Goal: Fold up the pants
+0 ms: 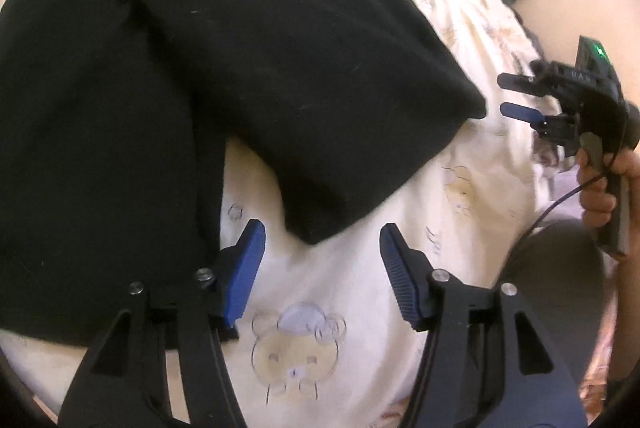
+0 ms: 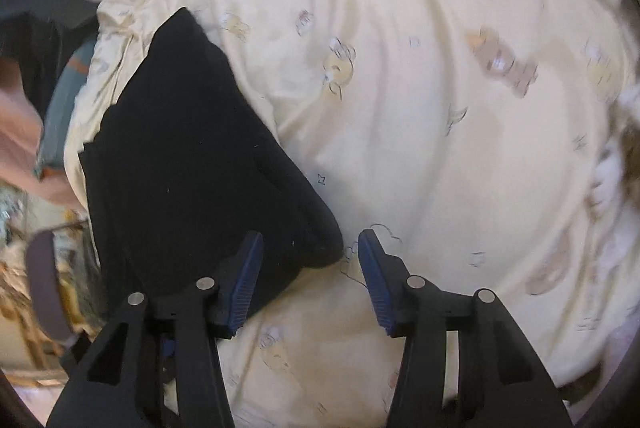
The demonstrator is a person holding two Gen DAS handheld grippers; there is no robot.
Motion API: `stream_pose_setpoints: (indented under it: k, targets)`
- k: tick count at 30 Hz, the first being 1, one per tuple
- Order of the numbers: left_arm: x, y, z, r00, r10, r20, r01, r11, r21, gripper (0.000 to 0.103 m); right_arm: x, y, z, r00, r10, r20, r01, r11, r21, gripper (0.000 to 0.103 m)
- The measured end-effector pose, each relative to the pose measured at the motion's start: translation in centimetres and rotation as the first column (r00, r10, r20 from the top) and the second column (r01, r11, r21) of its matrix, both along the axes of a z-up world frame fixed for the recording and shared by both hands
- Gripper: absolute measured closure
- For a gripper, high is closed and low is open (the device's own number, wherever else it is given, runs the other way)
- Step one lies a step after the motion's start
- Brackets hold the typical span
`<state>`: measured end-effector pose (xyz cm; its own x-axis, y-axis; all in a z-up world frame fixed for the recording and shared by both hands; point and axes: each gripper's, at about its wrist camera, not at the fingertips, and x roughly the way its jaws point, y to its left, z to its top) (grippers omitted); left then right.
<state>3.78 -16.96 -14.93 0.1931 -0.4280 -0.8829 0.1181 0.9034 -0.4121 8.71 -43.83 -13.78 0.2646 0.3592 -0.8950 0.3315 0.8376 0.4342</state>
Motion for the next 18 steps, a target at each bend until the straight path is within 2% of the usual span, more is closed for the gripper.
stream_pose_setpoints:
  k: [2, 4, 5, 6, 7, 9, 14, 16, 18]
  targets:
    - [0.5, -0.7, -0.9, 1.000, -0.007, 0.007, 0.007, 1.000, 0.029, 0.047, 0.3, 0.3, -0.9, 1.000, 0.019, -0.007, -0.020, 1.000, -0.012, 0.056]
    - [0.9, -1.4, -1.7, 1.000, -0.021, 0.011, 0.021, 1.000, 0.022, 0.050, 0.4, 0.8, -1.5, 0.999, 0.050, -0.010, -0.050, 0.998, -0.036, 0.063]
    - [0.9, -1.5, -1.7, 0.999, -0.027, 0.019, 0.026, 1.000, 0.016, 0.060, 0.4, 1.0, -1.7, 0.998, 0.059, -0.003, -0.059, 0.998, -0.016, 0.085]
    - [1.0, -1.2, -1.6, 0.999, -0.036, 0.034, 0.036, 0.999, 0.016, 0.083, 0.4, 1.1, -1.6, 0.998, 0.065, 0.009, -0.065, 0.998, -0.022, 0.102]
    - [1.1, -1.4, -1.6, 0.997, -0.054, 0.051, 0.053, 0.998, 0.023, 0.092, 0.4, 1.3, -1.2, 0.996, 0.080, 0.026, -0.079, 0.996, -0.038, 0.102]
    - [1.1, -0.9, -1.3, 0.997, -0.064, 0.053, 0.065, 0.998, -0.014, 0.095, 0.1, 1.7, 0.1, 0.991, 0.106, 0.076, -0.103, 0.994, -0.046, 0.102]
    - [0.2, 2.2, 2.2, 0.995, -0.066, 0.068, 0.075, 0.989, -0.125, 0.096, -1.1, 1.1, 5.0, 0.973, 0.141, 0.183, -0.138, 0.990, -0.029, 0.103]
    - [0.1, 3.4, 3.7, 0.995, -0.079, 0.069, 0.089, 0.983, -0.158, 0.096, -1.6, 1.1, 6.8, 0.967, 0.155, 0.200, -0.154, 0.988, -0.021, 0.103]
    - [0.0, 4.4, 4.7, 0.994, -0.101, 0.049, 0.108, 0.977, -0.182, 0.096, -1.8, 1.9, 7.7, 0.962, 0.208, 0.175, -0.199, 0.978, -0.069, 0.103]
